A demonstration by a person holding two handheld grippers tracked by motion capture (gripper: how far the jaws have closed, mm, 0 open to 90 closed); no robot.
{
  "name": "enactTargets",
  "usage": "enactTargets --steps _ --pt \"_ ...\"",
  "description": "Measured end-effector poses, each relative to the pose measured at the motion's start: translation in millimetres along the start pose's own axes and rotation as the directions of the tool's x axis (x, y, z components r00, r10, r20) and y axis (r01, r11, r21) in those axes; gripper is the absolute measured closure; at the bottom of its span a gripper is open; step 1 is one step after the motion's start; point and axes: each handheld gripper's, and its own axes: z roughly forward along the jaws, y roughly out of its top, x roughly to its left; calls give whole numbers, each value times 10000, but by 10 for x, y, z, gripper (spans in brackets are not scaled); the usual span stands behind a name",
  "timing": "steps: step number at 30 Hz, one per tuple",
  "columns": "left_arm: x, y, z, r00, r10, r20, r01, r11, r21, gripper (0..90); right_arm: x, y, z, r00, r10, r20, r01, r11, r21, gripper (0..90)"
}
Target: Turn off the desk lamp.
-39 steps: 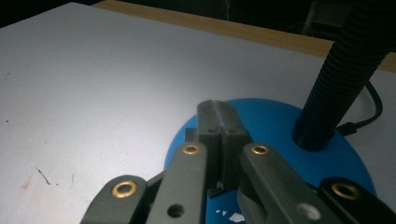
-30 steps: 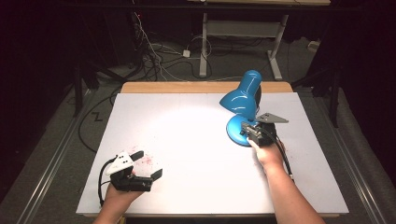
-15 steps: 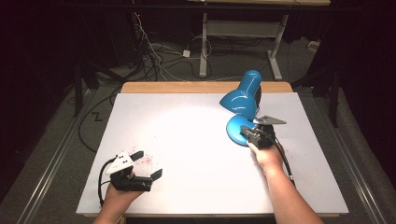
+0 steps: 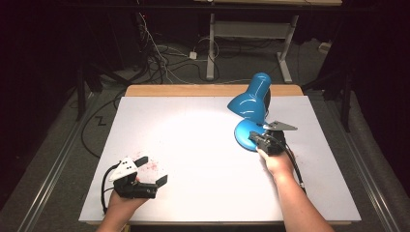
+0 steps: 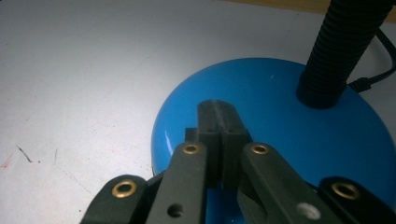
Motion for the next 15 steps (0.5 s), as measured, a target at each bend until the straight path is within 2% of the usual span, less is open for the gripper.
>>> enactTargets --steps 15 --pt "7 1 -3 10000 -12 18 12 10000 -21 0 -20 -11 5 10000 50 -12 -50 10000 -59 900"
